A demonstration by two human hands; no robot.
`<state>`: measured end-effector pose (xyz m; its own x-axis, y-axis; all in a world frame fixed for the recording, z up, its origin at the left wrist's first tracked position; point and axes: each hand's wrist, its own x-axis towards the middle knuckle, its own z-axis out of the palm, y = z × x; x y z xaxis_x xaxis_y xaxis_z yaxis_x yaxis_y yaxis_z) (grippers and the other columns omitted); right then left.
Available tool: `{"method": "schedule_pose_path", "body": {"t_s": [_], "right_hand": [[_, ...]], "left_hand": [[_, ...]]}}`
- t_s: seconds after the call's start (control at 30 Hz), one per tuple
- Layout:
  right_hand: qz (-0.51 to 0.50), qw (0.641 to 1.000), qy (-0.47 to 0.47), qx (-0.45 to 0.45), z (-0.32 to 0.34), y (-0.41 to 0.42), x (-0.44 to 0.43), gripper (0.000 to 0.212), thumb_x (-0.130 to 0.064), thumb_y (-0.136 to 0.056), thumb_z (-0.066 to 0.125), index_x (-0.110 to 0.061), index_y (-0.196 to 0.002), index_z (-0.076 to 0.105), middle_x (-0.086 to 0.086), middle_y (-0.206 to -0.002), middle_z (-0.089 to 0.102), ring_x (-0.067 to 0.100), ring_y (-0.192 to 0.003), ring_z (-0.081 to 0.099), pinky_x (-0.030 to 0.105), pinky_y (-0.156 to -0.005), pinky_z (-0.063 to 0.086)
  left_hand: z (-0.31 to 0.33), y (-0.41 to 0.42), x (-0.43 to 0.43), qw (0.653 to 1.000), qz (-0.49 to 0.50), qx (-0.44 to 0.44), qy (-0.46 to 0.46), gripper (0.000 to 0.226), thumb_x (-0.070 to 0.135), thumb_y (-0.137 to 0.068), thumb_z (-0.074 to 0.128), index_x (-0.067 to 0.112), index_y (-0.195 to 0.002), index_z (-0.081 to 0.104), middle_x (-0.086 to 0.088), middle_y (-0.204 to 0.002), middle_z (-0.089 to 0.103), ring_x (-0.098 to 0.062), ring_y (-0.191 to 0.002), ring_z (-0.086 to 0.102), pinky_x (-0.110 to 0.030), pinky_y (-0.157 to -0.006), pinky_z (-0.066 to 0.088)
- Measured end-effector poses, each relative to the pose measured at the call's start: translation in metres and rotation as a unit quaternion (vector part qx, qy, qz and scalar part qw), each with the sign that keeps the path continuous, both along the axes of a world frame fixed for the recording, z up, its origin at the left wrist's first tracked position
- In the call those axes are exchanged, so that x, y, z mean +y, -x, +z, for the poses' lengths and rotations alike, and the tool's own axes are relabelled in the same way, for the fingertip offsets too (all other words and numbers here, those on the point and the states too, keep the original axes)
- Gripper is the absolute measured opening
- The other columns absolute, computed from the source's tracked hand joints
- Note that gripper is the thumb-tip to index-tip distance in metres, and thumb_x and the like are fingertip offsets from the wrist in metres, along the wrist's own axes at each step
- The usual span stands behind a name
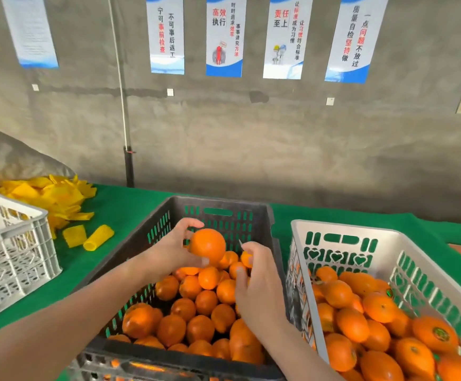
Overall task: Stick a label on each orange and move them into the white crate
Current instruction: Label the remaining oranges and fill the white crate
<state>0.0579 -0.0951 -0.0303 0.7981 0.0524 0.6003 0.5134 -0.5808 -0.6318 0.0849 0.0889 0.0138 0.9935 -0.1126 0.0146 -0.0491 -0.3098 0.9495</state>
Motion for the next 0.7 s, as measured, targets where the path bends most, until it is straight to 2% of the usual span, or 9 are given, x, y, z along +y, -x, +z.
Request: {"method": "schedule_pose_path", "body": {"t_s": [0.07,0.13,0.23,0.33,0.43,0.5,0.53,0.6,0.7], "right_hand": [[0.019,0.997,-0.078,0.002,0.01,0.005,-0.005,0.027,-0.011,-0.092,0.054,-0.029,-0.11,0.045,-0.011,-0.108,0.05,0.004,-0.102,0.049,0.014,-0.087,0.044],[0.042,0.988,-0.146,0.022,0.02,0.013,-0.012,0.018,-0.01,-0.09,0.059,-0.023,-0.1,0.052,-0.01,-0.099,0.056,0.008,-0.097,0.055,0.028,-0.083,0.05],[0.116,0.958,-0.248,0.09,0.035,0.03,-0.023,0.01,-0.012,-0.087,0.063,-0.021,-0.087,0.06,-0.009,-0.099,0.064,0.009,-0.099,0.06,0.025,-0.083,0.05],[0.189,0.932,-0.278,0.136,0.044,0.048,-0.034,0.009,-0.012,-0.087,0.063,-0.017,-0.08,0.064,-0.008,-0.106,0.068,0.006,-0.102,0.062,0.026,-0.087,0.05],[0.243,0.889,-0.339,0.187,0.051,0.062,-0.044,0.006,-0.019,-0.085,0.061,-0.014,-0.082,0.063,-0.003,-0.108,0.069,0.012,-0.106,0.063,0.034,-0.088,0.052],[0.259,0.864,-0.376,0.211,0.054,0.068,-0.048,0.005,-0.017,-0.088,0.057,-0.013,-0.085,0.06,0.004,-0.109,0.069,0.018,-0.106,0.063,0.033,-0.083,0.054],[0.258,0.858,-0.388,0.215,0.056,0.073,-0.052,0.004,-0.013,-0.09,0.055,-0.014,-0.087,0.058,0.01,-0.11,0.067,0.021,-0.106,0.063,0.032,-0.082,0.054],[0.256,0.857,-0.394,0.211,0.059,0.077,-0.056,0.006,-0.008,-0.091,0.054,-0.014,-0.091,0.056,0.02,-0.112,0.063,0.025,-0.108,0.062,0.036,-0.085,0.054],[0.259,0.859,-0.391,0.205,0.061,0.085,-0.065,0.007,-0.004,-0.091,0.055,-0.012,-0.092,0.056,0.021,-0.112,0.063,0.026,-0.108,0.062,0.037,-0.089,0.053]], "left_hand": [[0.006,0.023,-0.004,0.997,0.017,-0.02,0.078,0.068,-0.011,-0.072,0.074,0.026,-0.12,0.044,-0.002,-0.126,0.048,-0.032,-0.106,0.06,-0.045,-0.082,0.054],[0.011,0.045,-0.011,0.991,0.022,-0.033,0.126,0.066,-0.018,-0.071,0.071,0.021,-0.119,0.047,-0.002,-0.128,0.05,-0.034,-0.107,0.06,-0.052,-0.087,0.05],[0.016,0.071,-0.022,0.98,0.019,-0.044,0.195,0.066,-0.022,-0.067,0.071,0.017,-0.117,0.051,-0.007,-0.129,0.052,-0.032,-0.102,0.063,-0.048,-0.081,0.052],[0.018,0.09,-0.035,0.971,-0.001,-0.018,0.238,0.074,-0.012,-0.057,0.08,0.017,-0.119,0.054,-0.01,-0.123,0.059,-0.028,-0.096,0.067,-0.036,-0.072,0.056],[0.018,0.104,-0.05,0.947,-0.03,0.039,0.318,0.075,0.0,-0.059,0.083,0.008,-0.127,0.051,-0.02,-0.124,0.061,-0.033,-0.103,0.066,-0.037,-0.077,0.058],[0.017,0.111,-0.06,0.924,-0.054,0.083,0.37,0.085,0.012,-0.055,0.087,0.005,-0.131,0.049,-0.023,-0.126,0.06,-0.037,-0.108,0.064,-0.04,-0.081,0.057],[0.016,0.115,-0.067,0.909,-0.062,0.098,0.401,0.086,0.014,-0.056,0.088,0.007,-0.133,0.048,-0.023,-0.126,0.06,-0.041,-0.109,0.062,-0.042,-0.081,0.057],[0.014,0.12,-0.074,0.883,-0.066,0.116,0.45,0.074,0.017,-0.07,0.081,0.016,-0.135,0.046,-0.023,-0.126,0.06,-0.045,-0.109,0.061,-0.046,-0.082,0.057],[0.012,0.127,-0.082,0.883,-0.049,0.136,0.447,0.059,0.028,-0.081,0.065,0.014,-0.135,0.046,-0.021,-0.122,0.063,-0.037,-0.105,0.065,-0.04,-0.078,0.057]]}}
